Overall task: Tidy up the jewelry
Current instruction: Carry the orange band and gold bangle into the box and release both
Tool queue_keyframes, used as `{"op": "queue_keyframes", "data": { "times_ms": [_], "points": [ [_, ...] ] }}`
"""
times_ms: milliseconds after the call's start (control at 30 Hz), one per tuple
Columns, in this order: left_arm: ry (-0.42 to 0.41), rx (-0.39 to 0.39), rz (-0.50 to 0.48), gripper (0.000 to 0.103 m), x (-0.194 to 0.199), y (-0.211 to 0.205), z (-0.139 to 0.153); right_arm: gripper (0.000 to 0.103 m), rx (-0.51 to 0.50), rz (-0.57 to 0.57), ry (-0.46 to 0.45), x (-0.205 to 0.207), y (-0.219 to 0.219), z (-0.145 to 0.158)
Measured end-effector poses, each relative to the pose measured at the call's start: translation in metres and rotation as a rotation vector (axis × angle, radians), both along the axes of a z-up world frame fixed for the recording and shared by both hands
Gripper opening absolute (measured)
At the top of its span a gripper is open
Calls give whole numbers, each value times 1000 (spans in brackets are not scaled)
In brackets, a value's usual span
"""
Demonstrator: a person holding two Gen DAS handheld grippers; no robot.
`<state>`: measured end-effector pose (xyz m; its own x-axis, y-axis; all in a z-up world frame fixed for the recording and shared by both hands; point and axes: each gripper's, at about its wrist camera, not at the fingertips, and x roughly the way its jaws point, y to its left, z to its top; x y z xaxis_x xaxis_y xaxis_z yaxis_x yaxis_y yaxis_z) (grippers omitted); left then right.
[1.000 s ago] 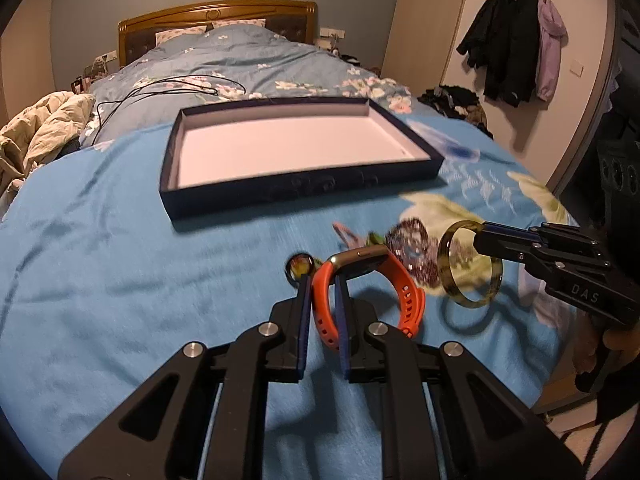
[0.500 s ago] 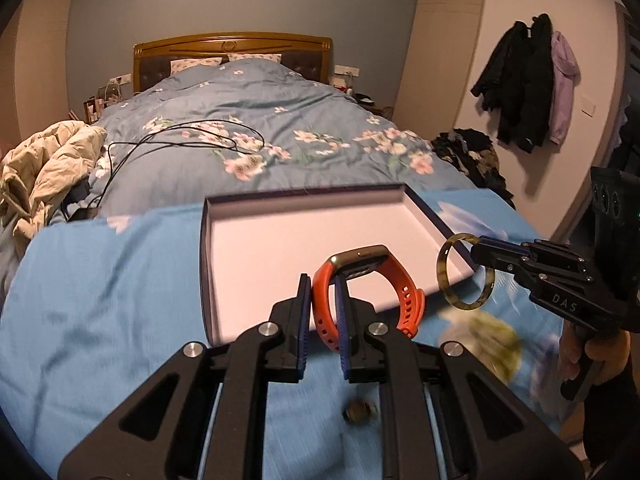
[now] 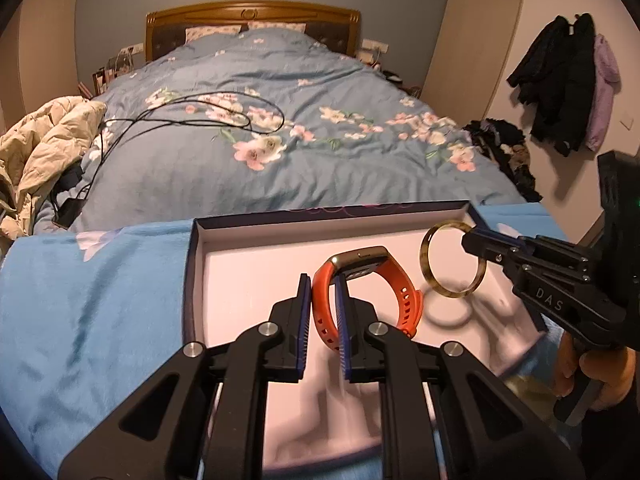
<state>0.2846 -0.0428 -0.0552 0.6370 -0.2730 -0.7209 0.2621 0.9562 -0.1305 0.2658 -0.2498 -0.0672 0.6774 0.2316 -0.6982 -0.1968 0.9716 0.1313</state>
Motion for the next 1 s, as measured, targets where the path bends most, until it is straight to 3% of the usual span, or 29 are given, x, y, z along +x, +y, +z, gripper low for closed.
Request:
{"op": "queue_keyframes", "data": {
  "times_ms": [500, 600, 633, 667, 767, 833, 900, 1000],
  "points": [
    [117, 84, 39, 13, 65, -13, -35, 6, -46, -65, 156, 47, 11, -23],
    [145, 77, 29, 14, 73, -14, -38, 12, -42, -83, 160, 50, 11, -23],
    [150, 81, 29, 16, 74, -15, -39, 16, -41, -87, 153, 49, 11, -22],
    [148, 91, 33, 28, 75, -15, -40, 21, -38, -89, 140, 47, 10, -20],
    [104, 104, 39, 41, 66, -13, -34, 22, -14, -78, 89, 32, 6, -8],
    [31, 103, 45, 46, 49, -8, -23, 28, 21, -45, 44, 14, 2, 3],
    [-36, 91, 38, 60, 28, -1, -10, 39, 32, -11, 1, -6, 0, 14],
    [-135, 86, 12, 70, -11, 8, 10, 42, 16, 62, -59, -45, 1, 28]
  ]
}}
